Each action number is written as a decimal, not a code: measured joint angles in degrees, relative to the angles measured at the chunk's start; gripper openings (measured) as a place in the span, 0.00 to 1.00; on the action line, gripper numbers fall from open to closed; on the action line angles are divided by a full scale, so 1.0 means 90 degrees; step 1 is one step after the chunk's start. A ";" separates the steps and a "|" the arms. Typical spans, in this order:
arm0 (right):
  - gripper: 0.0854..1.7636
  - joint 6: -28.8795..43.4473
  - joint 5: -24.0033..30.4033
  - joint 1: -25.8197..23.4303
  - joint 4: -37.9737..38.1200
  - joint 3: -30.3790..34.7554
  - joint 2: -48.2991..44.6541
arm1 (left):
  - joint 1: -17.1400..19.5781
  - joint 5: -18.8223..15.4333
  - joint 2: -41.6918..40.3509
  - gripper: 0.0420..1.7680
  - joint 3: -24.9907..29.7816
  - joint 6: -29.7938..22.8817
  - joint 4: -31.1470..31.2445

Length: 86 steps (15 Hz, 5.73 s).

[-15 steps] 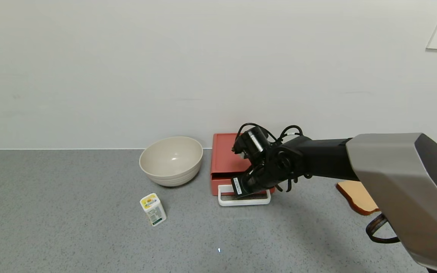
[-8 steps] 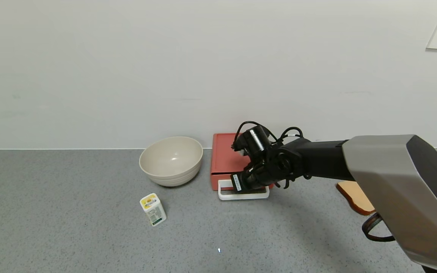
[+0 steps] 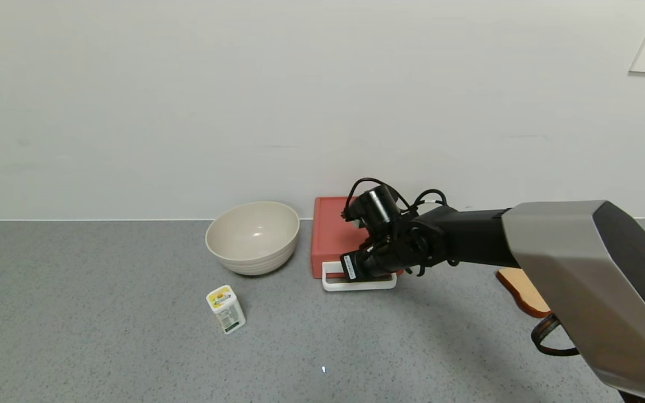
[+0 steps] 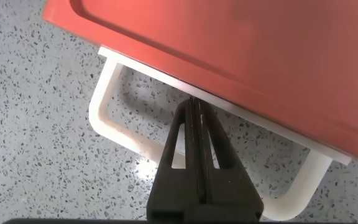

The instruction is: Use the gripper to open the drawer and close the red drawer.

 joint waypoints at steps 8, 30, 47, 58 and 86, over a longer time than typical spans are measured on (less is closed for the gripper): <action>0.02 -0.0023 0.0023 0.0066 0.0230 0.0116 -0.0410 | 0.0000 0.0000 -0.0003 0.97 0.0000 -0.0001 0.0003; 0.30 -0.2284 0.1857 -0.1155 -0.1510 0.4968 -0.4738 | 0.0000 0.0000 0.0000 0.97 0.0000 0.0000 0.0003; 0.89 -0.1448 0.2561 -0.2748 -0.2847 0.7707 -0.7849 | 0.0000 0.0000 -0.0003 0.97 0.0000 -0.0001 0.0000; 0.95 -0.1126 0.1184 -0.3943 -0.1307 0.8426 -1.0888 | 0.0000 0.0000 -0.0003 0.97 0.0000 -0.0001 0.0000; 0.96 -0.1524 0.0347 -0.3969 -0.2011 1.2548 -1.5604 | 0.0000 0.0000 -0.0003 0.97 0.0000 -0.0001 0.0003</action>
